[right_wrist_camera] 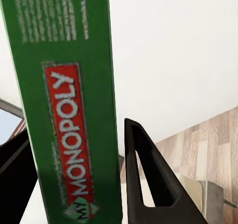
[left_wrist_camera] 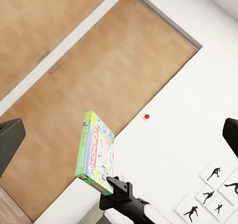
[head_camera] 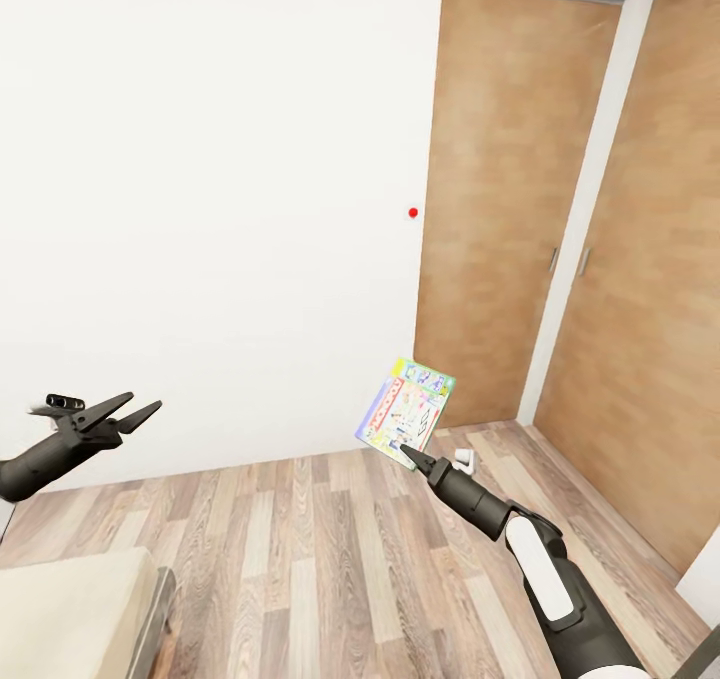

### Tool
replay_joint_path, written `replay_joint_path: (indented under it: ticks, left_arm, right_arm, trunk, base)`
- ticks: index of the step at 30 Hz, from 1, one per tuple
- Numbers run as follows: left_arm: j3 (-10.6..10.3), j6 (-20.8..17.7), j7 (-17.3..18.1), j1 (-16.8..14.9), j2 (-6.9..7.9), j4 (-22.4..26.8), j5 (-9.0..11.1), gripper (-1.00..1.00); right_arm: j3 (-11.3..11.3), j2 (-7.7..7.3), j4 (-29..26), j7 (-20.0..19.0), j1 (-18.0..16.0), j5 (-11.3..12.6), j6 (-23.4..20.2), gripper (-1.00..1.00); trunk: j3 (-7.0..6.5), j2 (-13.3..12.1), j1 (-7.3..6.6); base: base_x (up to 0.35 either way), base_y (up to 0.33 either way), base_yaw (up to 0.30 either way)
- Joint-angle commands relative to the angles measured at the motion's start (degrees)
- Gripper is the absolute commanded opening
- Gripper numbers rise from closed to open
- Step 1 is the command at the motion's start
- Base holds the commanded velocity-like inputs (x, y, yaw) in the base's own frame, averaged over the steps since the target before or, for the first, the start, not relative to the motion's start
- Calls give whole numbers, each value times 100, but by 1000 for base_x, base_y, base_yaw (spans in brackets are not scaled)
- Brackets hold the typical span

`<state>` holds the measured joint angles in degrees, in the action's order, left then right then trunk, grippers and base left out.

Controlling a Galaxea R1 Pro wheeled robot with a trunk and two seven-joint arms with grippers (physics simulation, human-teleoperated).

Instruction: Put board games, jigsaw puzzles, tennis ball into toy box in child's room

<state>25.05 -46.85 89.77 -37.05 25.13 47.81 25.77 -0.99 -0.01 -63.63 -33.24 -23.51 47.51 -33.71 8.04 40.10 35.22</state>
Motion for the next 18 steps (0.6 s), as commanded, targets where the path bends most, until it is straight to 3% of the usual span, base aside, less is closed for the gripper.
replay_joint_path:
  ticks: [1, 5, 18]
  left_arm:
    - [0, -61, 23, -4, 1, 0, -4, 100]
    - [0, -61, 23, -4, 1, 0, -7, 100]
    - [9, -61, 23, -4, 1, 0, -6, 100]
  right_arm:
    - [-7, 1, 0, 0, -5, 30, -39, -100]
    - [-7, 1, 0, -3, -5, 30, -39, -100]
    - [-7, 1, 0, -6, -5, 30, -39, -100]
  trunk:
    - [-9, -34, -21]
    - [-81, -194, -109]
    - [-103, -194, -109]
  base:
    - [0, 0, -78]
    - [0, 0, -188]
    - [0, 1, -272]
